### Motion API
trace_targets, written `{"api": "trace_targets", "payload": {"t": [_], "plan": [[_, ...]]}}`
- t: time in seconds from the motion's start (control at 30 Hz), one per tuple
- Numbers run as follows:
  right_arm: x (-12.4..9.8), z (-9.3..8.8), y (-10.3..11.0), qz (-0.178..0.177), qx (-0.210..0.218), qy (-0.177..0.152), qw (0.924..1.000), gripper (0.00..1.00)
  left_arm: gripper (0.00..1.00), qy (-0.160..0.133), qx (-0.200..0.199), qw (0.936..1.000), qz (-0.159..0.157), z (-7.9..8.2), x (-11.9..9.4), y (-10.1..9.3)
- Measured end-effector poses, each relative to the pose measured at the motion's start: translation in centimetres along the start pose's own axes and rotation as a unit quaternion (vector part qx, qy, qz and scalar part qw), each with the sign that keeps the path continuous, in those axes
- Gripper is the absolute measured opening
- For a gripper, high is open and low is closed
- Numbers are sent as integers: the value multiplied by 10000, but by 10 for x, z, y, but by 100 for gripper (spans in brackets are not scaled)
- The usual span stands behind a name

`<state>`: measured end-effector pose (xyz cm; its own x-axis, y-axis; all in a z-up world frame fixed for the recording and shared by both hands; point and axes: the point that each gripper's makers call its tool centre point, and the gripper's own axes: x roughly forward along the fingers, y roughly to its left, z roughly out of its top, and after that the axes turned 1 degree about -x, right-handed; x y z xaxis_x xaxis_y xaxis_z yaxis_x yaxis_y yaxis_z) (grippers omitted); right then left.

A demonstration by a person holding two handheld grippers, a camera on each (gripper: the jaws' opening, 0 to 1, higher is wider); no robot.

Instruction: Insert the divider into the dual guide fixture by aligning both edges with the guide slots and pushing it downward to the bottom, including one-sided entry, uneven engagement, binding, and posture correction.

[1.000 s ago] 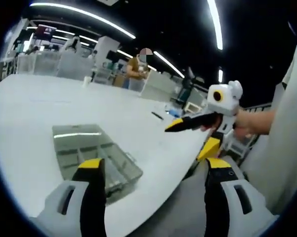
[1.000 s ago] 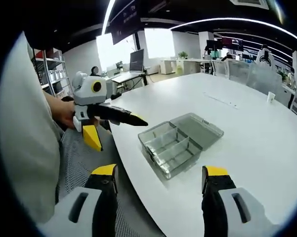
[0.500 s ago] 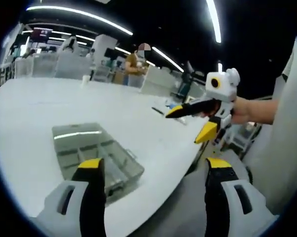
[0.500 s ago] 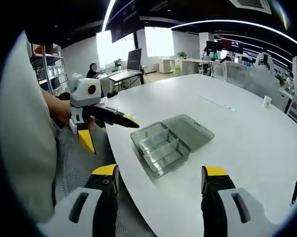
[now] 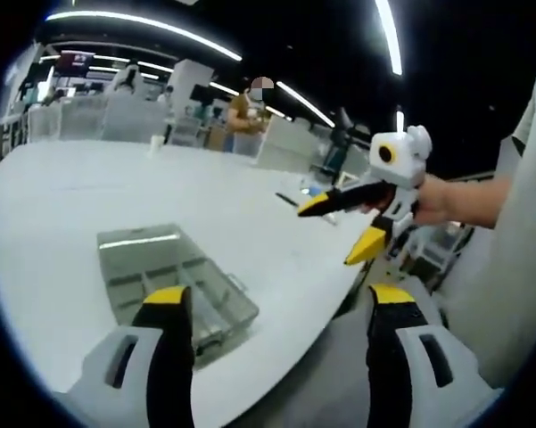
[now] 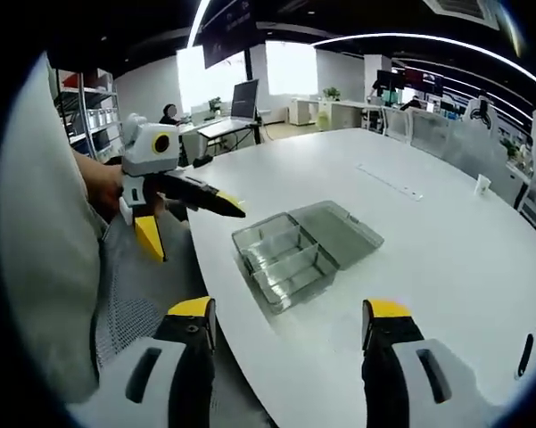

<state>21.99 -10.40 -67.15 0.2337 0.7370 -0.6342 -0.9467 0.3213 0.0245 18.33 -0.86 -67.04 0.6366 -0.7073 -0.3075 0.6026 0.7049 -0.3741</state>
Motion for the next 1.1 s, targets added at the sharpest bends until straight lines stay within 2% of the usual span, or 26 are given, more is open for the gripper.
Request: {"api": "trace_targets", "payload": {"t": [0.23, 0.4, 1.1], "plan": [[4, -6, -3, 73, -153, 189, 9997, 62, 78, -24, -39, 10000, -1, 0, 0, -2], [2, -9, -13, 7, -113, 190, 9998, 62, 78, -30, -46, 10000, 5, 1, 0, -3], [-13, -48, -47, -195, -15, 599, 9980, 62, 77, -3, -63, 10000, 47, 3, 1, 2]]}}
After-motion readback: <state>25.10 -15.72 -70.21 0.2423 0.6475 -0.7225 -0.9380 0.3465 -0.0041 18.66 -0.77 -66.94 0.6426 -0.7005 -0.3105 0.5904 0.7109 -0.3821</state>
